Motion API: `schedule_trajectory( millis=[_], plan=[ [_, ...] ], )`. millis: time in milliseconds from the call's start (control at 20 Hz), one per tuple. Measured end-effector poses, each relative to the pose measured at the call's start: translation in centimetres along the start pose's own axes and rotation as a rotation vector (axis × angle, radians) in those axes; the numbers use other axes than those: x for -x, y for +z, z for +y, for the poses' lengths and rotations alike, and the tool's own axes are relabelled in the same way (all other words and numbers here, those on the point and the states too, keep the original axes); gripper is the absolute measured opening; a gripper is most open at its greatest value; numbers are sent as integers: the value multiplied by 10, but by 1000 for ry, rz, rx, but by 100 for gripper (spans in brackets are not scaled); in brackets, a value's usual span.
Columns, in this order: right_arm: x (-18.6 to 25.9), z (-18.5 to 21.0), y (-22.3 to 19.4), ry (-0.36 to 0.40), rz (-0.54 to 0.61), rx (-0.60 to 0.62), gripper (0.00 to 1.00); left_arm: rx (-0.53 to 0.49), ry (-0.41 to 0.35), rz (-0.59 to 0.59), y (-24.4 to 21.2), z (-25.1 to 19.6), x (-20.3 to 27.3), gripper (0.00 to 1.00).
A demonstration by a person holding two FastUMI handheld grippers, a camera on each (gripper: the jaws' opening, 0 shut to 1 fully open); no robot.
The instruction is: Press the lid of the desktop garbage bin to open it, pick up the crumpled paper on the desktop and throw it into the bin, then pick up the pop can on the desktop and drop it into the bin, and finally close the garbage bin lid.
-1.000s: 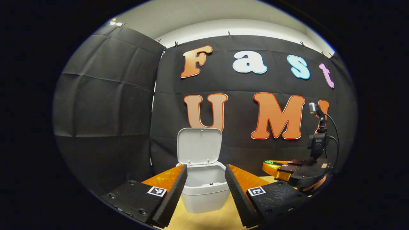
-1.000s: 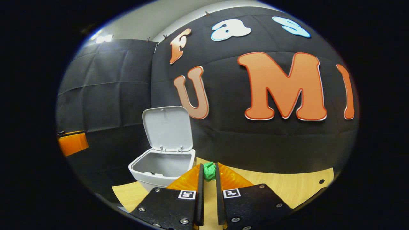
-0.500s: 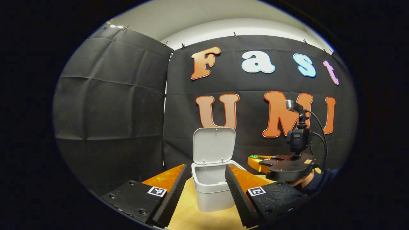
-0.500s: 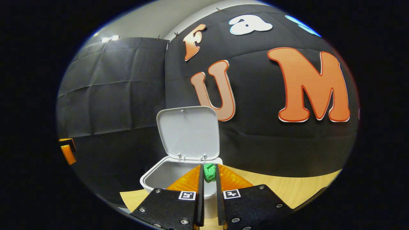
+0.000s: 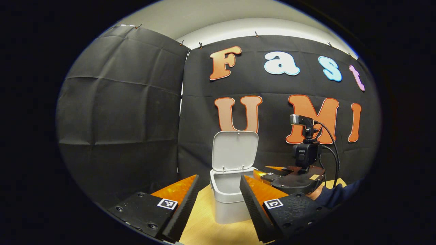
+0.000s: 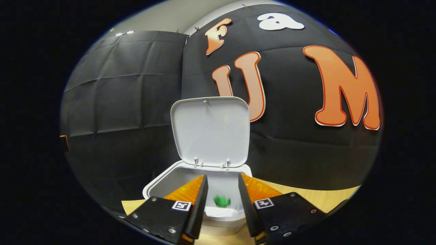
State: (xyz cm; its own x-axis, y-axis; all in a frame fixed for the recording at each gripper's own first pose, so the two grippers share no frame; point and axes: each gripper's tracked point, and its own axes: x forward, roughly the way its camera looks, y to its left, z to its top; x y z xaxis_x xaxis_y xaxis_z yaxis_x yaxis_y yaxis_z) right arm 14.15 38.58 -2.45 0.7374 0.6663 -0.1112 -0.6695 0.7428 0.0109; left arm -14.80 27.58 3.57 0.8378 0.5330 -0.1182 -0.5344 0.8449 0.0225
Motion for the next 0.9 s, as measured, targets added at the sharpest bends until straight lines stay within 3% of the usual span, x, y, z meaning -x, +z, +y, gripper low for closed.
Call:
schedule_trajectory(
  millis=[50,100,200,300,500,900],
  plan=[
    [1,-4,1,-9,1,-4,48,3,-5,-2,-1,-1,-1,77],
    [4,-8,2,-16,1,-8,67,8,-17,-4,-2,-4,-2,77],
    [16,-19,8,-35,-19,3,74,31,-59,-10,-2,-17,-5,80],
    [34,-37,15,-69,-48,21,79,33,-101,-27,-2,-36,-9,76],
    [77,-74,18,-153,-75,26,84,-13,-191,-94,6,-75,-11,79],
    [176,-158,12,-374,-97,12,84,-42,-388,-73,-19,-170,-15,80]
  ],
)
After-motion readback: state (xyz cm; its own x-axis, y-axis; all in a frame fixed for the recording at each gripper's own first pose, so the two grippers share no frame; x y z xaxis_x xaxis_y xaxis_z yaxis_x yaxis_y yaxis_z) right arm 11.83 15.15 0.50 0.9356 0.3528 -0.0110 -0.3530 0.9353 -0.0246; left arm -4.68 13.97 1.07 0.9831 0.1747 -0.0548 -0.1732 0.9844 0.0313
